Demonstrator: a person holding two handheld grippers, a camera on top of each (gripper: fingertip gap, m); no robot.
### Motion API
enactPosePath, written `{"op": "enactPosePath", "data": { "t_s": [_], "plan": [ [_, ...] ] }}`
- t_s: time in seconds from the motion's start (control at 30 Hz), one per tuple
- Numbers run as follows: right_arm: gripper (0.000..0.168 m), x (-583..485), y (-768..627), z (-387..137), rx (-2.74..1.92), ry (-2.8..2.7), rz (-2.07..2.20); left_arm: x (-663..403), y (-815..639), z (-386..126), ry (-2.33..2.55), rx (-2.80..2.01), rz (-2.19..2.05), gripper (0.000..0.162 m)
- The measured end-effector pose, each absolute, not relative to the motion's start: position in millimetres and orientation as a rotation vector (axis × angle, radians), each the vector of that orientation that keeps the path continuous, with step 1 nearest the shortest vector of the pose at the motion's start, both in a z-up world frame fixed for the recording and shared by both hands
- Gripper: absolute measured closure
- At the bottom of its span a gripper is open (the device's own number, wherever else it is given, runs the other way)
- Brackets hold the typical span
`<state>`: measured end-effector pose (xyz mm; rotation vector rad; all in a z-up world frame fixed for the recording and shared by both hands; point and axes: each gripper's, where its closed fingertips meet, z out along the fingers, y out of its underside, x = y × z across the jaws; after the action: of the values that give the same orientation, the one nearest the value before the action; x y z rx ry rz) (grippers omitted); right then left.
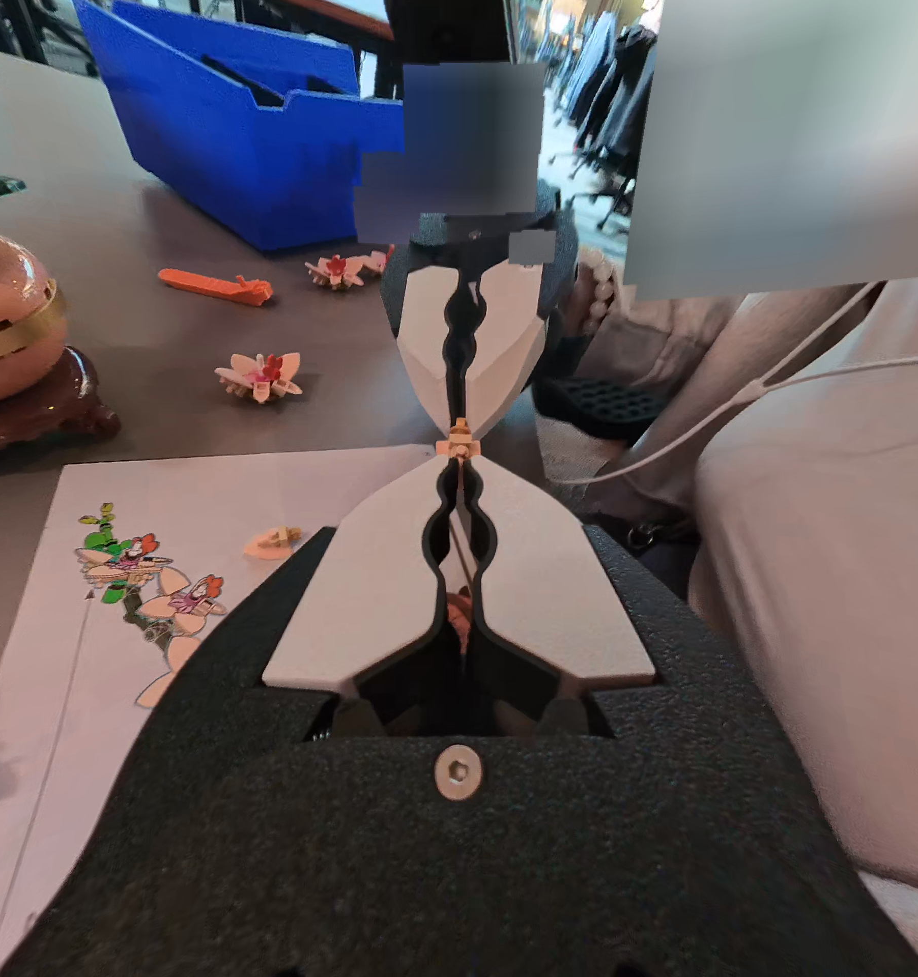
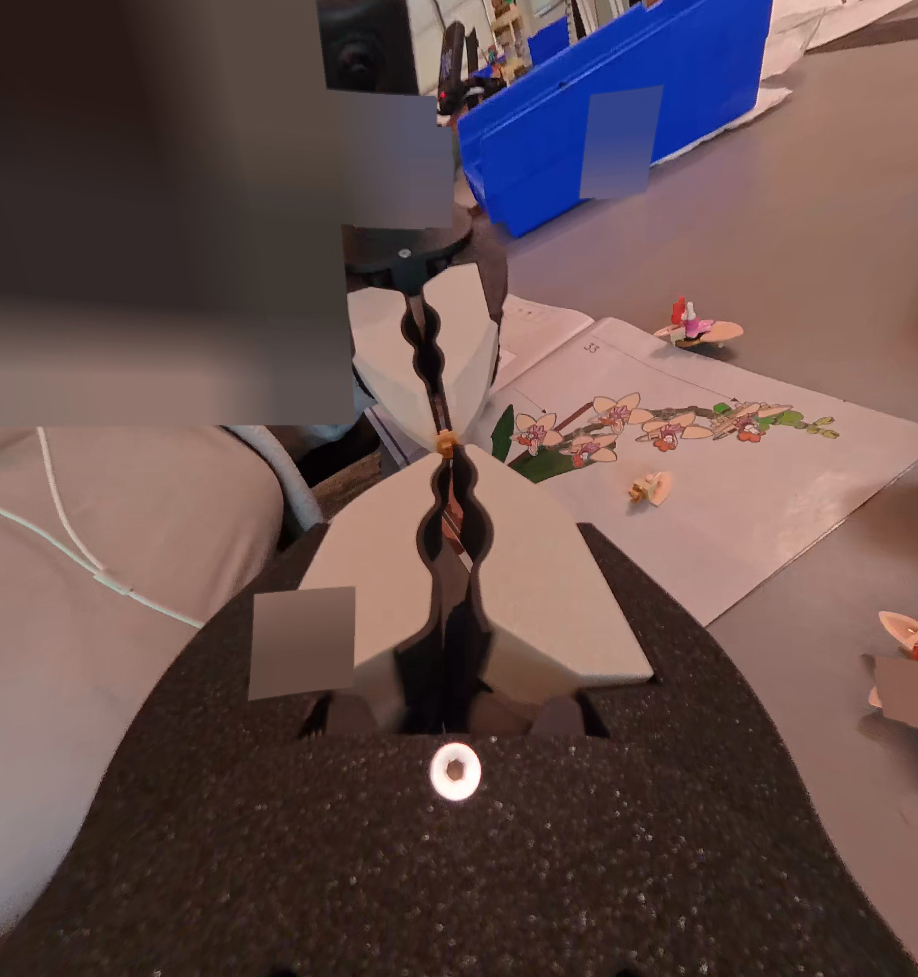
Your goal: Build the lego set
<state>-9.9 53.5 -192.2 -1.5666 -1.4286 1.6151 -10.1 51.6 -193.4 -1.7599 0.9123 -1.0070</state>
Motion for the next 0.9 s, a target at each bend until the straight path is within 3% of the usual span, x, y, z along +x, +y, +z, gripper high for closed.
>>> {"op": "enactPosePath", "data": {
  "t_s": [0.03, 0.37, 0.9],
  "plan": [
    [0.167, -10.4, 53.1, -195.3, -1.579, -1.45, 1.601, -10.8, 51.3, -196.5, 0.938, -1.779, -0.97, 0.16],
    [0.167, -14.5, 50.3, -243.8, -1.742, -1.79, 1.218, -19.6, 47.6, -243.9, 1.219, -2.017, -0.617, 0.16],
    [0.167, -11.3, 46.3, -267.5, -1.713, -2.08, 0.836, -18.4, 39.6, -265.7, 1.306, -2.319, -0.637, 0.16]
  ]
}}
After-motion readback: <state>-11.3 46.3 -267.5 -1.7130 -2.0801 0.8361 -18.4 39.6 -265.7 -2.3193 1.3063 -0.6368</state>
